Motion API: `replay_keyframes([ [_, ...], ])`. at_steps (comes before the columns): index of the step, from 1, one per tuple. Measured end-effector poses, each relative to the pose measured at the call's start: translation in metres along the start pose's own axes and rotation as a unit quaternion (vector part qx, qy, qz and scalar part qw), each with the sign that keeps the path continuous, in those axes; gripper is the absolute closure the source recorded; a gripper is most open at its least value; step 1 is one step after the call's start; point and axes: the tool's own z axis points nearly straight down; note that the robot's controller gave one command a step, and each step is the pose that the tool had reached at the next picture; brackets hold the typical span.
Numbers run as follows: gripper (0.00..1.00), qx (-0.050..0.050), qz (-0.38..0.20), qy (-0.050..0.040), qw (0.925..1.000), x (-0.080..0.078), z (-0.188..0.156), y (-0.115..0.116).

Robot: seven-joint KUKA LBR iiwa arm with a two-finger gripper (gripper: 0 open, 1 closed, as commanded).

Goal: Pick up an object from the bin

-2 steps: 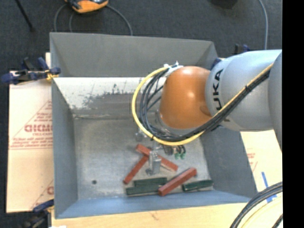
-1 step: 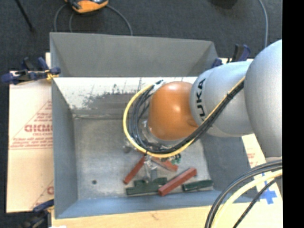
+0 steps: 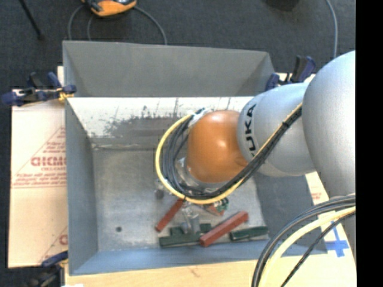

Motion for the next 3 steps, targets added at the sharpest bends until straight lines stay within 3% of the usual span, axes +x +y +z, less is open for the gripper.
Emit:
replay_keyframes([
  [1, 0.0, 0.0, -0.091, 0.0017, 0.9958, -0.017, 0.0, 0.009],
  [2, 1.0, 0.0, 0.0, -0.0005, 1.0, -0.001, -0.001, -0.001],
  [3, 1.0, 0.0, 0.0, -0.0005, 1.0, -0.001, -0.001, -0.001],
])
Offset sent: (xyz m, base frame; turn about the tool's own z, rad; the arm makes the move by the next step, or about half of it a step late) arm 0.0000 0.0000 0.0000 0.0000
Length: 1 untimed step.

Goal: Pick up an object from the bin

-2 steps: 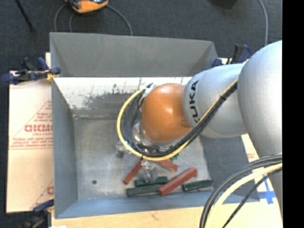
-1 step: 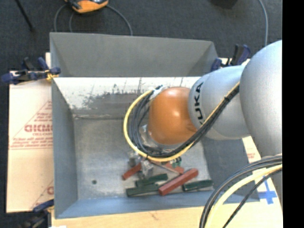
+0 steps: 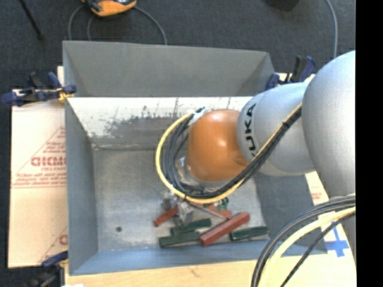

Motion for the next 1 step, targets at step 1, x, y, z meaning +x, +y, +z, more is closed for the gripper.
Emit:
replay_keyframes([
  [1, 1.0, -0.001, 0.0, 0.002, 1.0, 0.0011, -0.0035, 0.0004],
])
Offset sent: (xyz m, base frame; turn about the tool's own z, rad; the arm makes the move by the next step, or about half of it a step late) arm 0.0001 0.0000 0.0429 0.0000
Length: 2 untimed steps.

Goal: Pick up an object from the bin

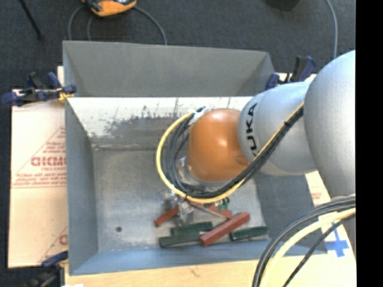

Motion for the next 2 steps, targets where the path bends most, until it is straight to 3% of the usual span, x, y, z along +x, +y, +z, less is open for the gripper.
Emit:
replay_keyframes([
  [1, 1.0, -0.001, 0.0, 0.0033, 1.0, 0.002, -0.02, 0.0],
  [2, 1.0, 0.001, 0.001, -0.0015, 1.0, -0.001, -0.036, -0.001],
])
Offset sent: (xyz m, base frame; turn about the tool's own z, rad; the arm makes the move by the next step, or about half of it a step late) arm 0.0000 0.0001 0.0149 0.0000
